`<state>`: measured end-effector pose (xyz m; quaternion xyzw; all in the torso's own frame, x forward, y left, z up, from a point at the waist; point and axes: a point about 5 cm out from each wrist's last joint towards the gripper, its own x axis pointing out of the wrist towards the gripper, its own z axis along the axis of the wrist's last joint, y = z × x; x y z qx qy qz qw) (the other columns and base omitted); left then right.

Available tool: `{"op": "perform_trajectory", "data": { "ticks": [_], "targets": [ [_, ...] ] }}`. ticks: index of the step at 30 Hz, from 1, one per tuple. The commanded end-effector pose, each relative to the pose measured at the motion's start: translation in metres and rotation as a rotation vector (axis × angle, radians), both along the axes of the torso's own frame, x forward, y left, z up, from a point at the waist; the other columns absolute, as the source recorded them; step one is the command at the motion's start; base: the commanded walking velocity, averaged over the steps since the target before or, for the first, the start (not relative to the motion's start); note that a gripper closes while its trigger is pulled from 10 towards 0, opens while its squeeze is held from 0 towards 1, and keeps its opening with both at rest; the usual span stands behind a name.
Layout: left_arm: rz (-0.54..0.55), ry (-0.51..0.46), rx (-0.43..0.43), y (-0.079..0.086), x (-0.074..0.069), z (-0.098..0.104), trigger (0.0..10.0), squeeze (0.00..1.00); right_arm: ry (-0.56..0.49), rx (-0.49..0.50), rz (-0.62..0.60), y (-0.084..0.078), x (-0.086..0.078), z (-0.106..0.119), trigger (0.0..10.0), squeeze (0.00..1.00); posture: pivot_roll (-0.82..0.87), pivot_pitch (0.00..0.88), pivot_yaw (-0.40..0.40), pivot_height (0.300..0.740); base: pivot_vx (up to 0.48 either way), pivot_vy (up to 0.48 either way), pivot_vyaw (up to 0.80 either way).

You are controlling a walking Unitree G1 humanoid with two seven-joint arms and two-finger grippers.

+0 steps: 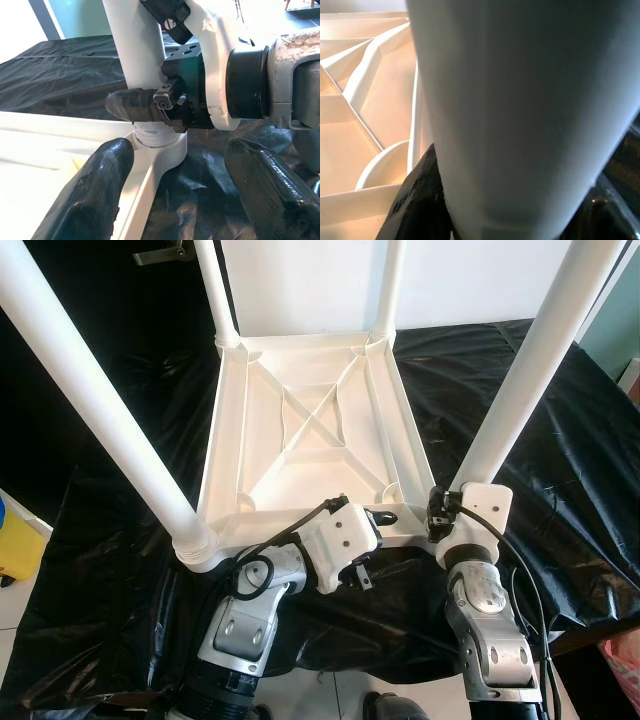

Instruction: Building children table

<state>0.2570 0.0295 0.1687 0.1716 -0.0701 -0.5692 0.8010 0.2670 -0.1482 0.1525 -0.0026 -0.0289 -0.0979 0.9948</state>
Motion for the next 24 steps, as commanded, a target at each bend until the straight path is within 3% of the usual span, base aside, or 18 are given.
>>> {"op": "perform_trajectory", "data": {
  "ticks": [1,7,8,9,10,24],
  "targets": [
    [0.169,-0.029,-0.045,0.003,0.008,0.000,10.0,0.00,0.079,0.009,0.010,0.005,-0.001,-0.014,10.0,0.00,-0.15,0.112,0.032,0.740,0.000,0.000,0.00],
    [0.174,-0.030,-0.051,0.002,0.008,-0.001,10.0,0.00,0.057,-0.004,0.006,0.004,-0.001,-0.009,10.0,0.02,-0.15,0.113,0.024,0.740,0.000,0.000,0.00],
    [0.175,-0.030,-0.052,0.002,0.008,-0.001,10.0,0.00,0.049,-0.008,0.004,0.003,-0.001,-0.008,10.0,0.72,-0.15,0.112,0.025,0.740,0.000,0.000,0.00],
    [0.175,-0.030,-0.052,0.002,0.008,-0.001,10.0,0.00,0.049,-0.008,0.004,0.003,-0.001,-0.008,10.0,0.72,-0.15,0.112,0.025,0.740,0.000,0.000,0.00],
    [0.176,-0.030,-0.052,0.002,0.008,-0.001,10.0,0.00,0.043,-0.010,0.004,0.001,-0.001,-0.007,10.0,1.00,-0.15,0.112,0.025,0.740,0.000,0.000,0.00],
    [0.169,-0.035,-0.045,0.003,0.010,0.000,10.0,0.00,-0.038,-0.003,0.219,-0.017,0.001,0.004,10.0,1.00,-0.16,0.109,0.045,0.740,0.000,0.000,0.00]
  ]
}}
